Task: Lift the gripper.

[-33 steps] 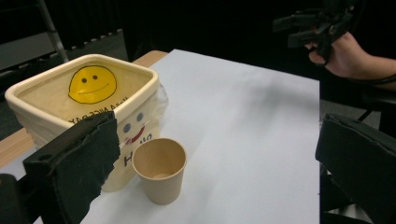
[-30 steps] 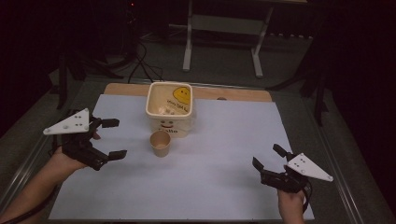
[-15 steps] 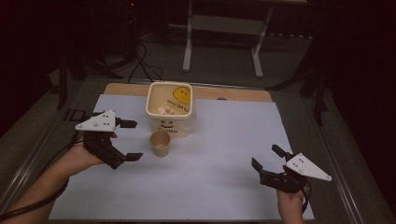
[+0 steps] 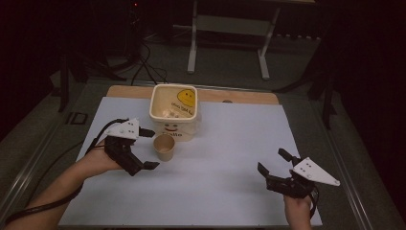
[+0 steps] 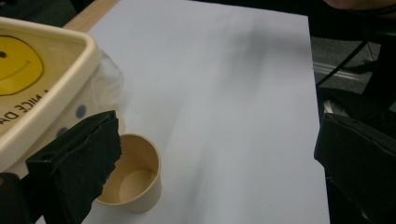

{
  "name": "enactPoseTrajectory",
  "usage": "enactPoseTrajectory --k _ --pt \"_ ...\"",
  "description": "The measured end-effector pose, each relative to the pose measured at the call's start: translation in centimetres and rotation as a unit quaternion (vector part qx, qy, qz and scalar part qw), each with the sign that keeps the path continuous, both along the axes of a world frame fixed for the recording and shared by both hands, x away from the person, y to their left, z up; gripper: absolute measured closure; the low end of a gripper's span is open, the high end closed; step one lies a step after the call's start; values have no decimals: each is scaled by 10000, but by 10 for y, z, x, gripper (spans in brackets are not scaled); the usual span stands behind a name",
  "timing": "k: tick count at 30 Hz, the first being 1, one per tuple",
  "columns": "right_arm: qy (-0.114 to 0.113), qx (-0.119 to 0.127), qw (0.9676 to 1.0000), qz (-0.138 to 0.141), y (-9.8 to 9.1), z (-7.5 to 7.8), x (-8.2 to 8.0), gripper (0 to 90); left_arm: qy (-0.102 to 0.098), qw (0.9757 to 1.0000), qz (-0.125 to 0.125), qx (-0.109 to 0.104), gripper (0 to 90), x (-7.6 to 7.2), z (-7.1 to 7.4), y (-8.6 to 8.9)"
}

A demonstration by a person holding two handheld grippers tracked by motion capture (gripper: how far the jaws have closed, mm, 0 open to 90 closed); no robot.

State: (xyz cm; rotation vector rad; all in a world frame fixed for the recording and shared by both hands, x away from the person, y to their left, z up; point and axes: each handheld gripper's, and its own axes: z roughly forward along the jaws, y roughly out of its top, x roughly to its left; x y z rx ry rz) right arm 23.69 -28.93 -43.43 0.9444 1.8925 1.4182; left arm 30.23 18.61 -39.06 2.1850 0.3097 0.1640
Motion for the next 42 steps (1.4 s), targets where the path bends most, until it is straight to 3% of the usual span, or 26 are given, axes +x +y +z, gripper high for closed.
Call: enactPoseTrajectory --k 12,18,24,28,29,30,35,37,41,42 --pt "-169 -116 9993 298 5 0 -2 127 114 9996 -81 264 107 17 -21 -10" --pt "-110 -105 9994 299 5 -2 -1 127 104 9981 -51 609 229 24 -33 -14" --pt "-66 -79 9994 332 5 -3 0 127 63 9946 25 1031 391 31 -45 -21" --pt "-48 -92 9993 364 5 -3 0 127 56 9910 -9 1337 498 36 -52 -25" --pt "-48 -92 9993 364 5 -3 0 127 56 9910 -9 1337 517 36 -52 -25" --pt "-35 -100 9993 371 6 -3 0 127 19 9887 9 1500 550 39 -56 -27" --pt "-20 -104 9992 388 6 -4 0 127 -76 9865 15 1636 617 41 -59 -30" --pt "0 -116 9991 396 6 -4 0 127 -77 9835 50 1806 635 46 -63 -33" --pt "16 -117 9991 405 6 -4 0 127 -13 9833 29 1819 683 50 -66 -34" --pt "23 -115 9991 399 6 -4 0 127 -11 9822 10 1876 683 51 -68 -34"
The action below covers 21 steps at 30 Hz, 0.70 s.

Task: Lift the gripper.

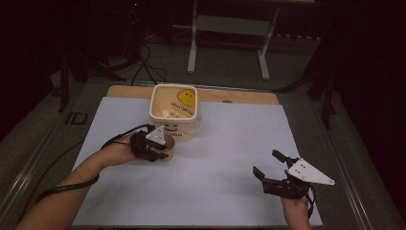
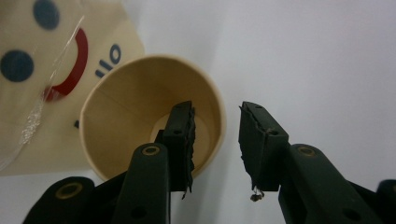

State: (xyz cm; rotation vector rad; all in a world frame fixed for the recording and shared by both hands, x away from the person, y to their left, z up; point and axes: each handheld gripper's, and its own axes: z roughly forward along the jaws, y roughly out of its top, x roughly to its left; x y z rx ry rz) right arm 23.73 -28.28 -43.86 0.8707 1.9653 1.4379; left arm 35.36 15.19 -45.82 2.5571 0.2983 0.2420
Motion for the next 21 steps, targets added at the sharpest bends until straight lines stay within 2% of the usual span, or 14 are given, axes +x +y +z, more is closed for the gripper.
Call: enactPoseTrajectory --k 2,4,6,12,13,19,21 --pt "4 -8 10000 13 0 0 0 127 59 10000 -29 55 731 3 -2 -1" --pt "9 -3 10000 17 0 0 0 127 89 9999 -45 82 742 4 -3 -1" --pt "13 6 10000 16 -1 0 0 127 138 9998 -81 96 804 4 -6 -1" --pt "22 4 10000 17 -1 -1 1 127 72 9996 -200 177 840 3 -5 -2" --pt "30 -7 10000 16 -1 -1 1 128 13 9996 -203 182 848 2 -4 -2" --pt "39 -7 10000 21 0 -1 1 128 -61 9990 -412 164 867 -5 4 2" --pt "48 -3 10000 31 0 -1 1 128 -104 9983 -565 133 868 -8 7 4"
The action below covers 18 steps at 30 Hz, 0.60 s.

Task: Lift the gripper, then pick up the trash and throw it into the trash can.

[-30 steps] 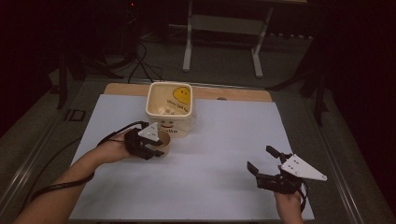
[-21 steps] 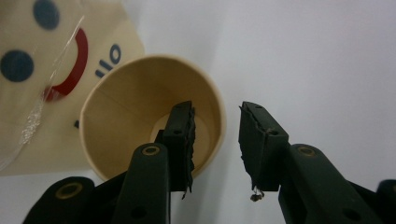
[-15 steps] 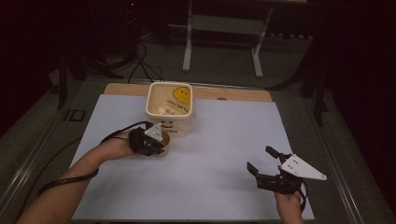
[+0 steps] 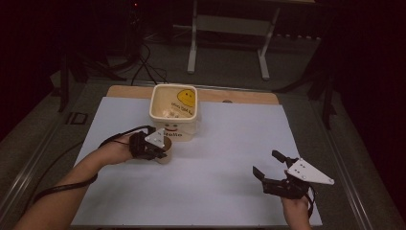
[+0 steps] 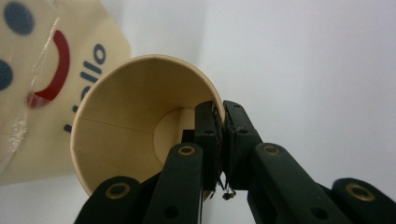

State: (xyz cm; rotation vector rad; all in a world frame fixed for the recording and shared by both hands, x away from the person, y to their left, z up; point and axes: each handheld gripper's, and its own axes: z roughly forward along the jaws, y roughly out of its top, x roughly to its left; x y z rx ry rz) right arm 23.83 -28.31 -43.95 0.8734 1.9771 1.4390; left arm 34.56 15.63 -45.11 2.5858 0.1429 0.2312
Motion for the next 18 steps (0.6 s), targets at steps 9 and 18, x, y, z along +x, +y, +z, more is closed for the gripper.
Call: enactPoseTrajectory --k 9,18 --pt "5 9 10000 -9 0 0 0 128 123 9998 -152 -95 868 -13 25 11" --pt "28 -1 10000 -13 0 0 1 128 61 9992 -354 -189 872 -27 58 16"
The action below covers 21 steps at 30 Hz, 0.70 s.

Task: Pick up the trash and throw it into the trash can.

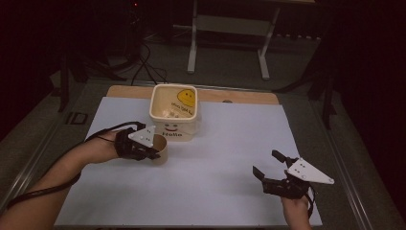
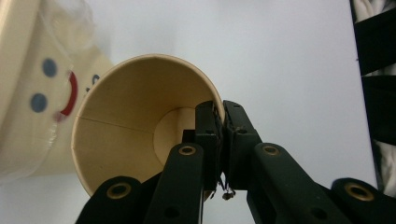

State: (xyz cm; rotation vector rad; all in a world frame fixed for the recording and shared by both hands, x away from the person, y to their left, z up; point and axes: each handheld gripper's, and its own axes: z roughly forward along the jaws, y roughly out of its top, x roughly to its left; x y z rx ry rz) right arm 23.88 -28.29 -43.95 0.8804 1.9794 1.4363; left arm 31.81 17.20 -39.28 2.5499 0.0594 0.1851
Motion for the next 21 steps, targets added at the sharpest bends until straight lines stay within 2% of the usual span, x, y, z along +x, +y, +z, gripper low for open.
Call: enactPoseTrajectory --k 4,9,13,21 --pt "5 -4 10000 11 0 0 0 128 -25 10000 -38 -52 873 -6 12 1" --pt "10 -5 10000 9 1 0 0 128 -85 9999 -75 6 873 -9 24 -1" --pt "23 -9 10000 29 2 -1 1 128 57 9997 5 -228 873 -6 34 2" --pt "21 -19 10000 49 2 -1 1 128 -34 9998 41 -178 873 1 54 3"
